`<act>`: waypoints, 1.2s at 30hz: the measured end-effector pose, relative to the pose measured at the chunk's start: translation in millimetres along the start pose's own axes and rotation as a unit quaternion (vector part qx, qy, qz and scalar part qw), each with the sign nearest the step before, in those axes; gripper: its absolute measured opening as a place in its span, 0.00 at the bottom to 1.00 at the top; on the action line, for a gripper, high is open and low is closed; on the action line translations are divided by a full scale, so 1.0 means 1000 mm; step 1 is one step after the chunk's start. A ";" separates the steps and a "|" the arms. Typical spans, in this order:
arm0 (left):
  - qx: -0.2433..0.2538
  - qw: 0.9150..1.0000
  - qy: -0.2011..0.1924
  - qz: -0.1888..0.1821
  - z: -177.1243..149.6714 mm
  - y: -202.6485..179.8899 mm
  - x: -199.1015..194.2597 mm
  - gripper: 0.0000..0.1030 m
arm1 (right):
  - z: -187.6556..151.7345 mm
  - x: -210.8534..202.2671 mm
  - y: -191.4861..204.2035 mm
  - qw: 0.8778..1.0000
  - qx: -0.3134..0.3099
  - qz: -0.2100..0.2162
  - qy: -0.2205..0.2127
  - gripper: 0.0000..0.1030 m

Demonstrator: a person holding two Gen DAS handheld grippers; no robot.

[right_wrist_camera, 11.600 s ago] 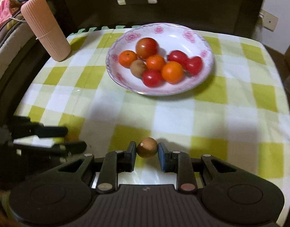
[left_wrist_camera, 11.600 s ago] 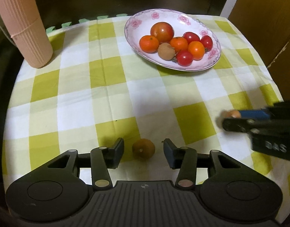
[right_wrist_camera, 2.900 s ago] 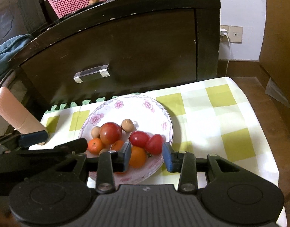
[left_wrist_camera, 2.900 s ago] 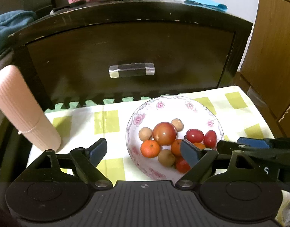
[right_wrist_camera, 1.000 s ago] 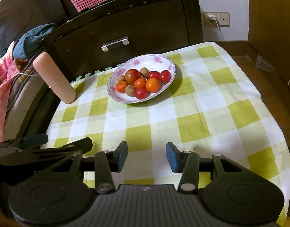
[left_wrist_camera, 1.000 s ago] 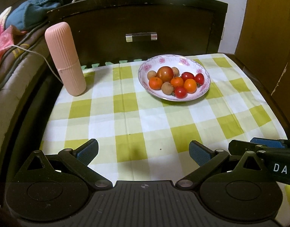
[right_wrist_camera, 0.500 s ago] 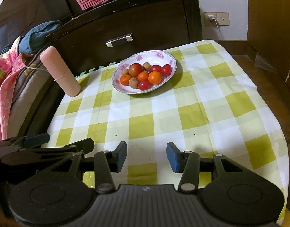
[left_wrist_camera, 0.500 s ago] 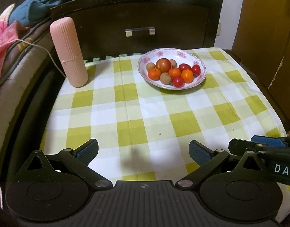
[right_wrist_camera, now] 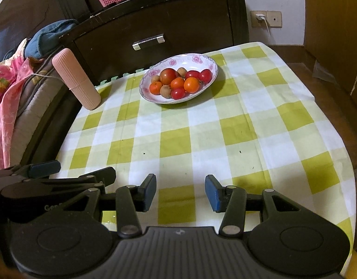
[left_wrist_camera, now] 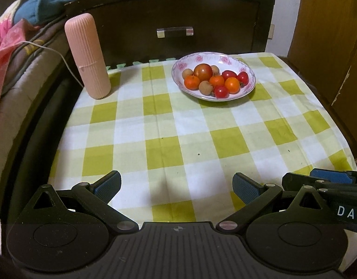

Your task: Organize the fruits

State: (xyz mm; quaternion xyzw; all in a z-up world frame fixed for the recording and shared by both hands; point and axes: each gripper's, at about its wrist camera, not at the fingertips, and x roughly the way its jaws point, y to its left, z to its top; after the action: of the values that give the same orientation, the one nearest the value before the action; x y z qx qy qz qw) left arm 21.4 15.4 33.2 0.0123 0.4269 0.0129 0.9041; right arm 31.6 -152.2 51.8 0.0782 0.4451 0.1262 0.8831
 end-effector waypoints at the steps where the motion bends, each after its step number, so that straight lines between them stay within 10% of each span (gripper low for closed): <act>1: 0.000 1.000 0.001 0.000 0.000 0.000 0.000 1.00 | -0.001 0.000 0.000 1.000 0.000 0.000 0.001 0.43; 36: 0.003 1.000 0.008 0.002 -0.003 -0.001 0.003 0.99 | -0.004 0.004 0.000 1.000 0.005 -0.002 0.011 0.43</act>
State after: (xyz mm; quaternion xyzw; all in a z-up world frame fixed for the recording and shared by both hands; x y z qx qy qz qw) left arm 21.2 14.6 28.9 0.0157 0.4340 0.0132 0.9007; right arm 30.4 -151.3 46.4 0.0802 0.4558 0.1232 0.8779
